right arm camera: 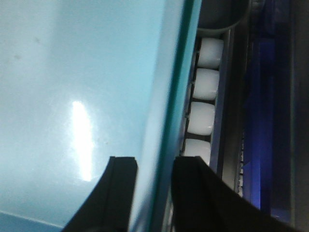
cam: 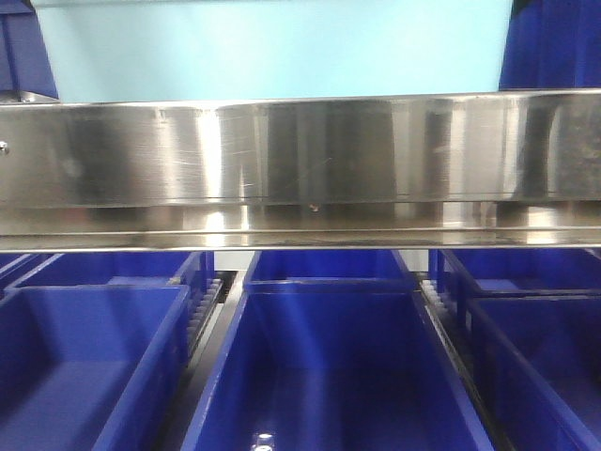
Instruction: Move two blue bins to right shelf middle
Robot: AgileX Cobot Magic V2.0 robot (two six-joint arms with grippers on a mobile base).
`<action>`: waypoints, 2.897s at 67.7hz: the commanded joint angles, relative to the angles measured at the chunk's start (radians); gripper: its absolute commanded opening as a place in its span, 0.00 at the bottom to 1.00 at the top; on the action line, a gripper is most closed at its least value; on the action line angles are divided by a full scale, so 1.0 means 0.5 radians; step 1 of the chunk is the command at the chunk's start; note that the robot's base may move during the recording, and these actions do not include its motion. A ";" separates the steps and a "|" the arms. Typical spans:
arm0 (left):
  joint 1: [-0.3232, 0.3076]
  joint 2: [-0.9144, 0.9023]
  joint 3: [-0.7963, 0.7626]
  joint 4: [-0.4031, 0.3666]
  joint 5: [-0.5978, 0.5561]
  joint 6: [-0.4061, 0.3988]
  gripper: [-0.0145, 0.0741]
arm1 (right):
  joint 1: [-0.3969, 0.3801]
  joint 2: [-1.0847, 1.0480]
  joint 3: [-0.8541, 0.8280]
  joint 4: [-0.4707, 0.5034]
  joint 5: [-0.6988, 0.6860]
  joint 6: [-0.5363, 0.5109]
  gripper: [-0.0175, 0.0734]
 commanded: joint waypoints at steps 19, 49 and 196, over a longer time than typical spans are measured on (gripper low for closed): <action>-0.020 -0.061 -0.235 -0.148 0.098 0.052 0.04 | -0.007 -0.190 -0.002 -0.040 -0.127 0.023 0.02; -0.020 -0.165 -0.704 -0.265 0.121 0.052 0.04 | -0.007 -0.266 -0.467 -0.058 -0.062 0.023 0.02; -0.020 -0.167 -0.830 -0.268 0.254 0.052 0.04 | -0.007 -0.258 -0.530 -0.061 -0.032 0.023 0.02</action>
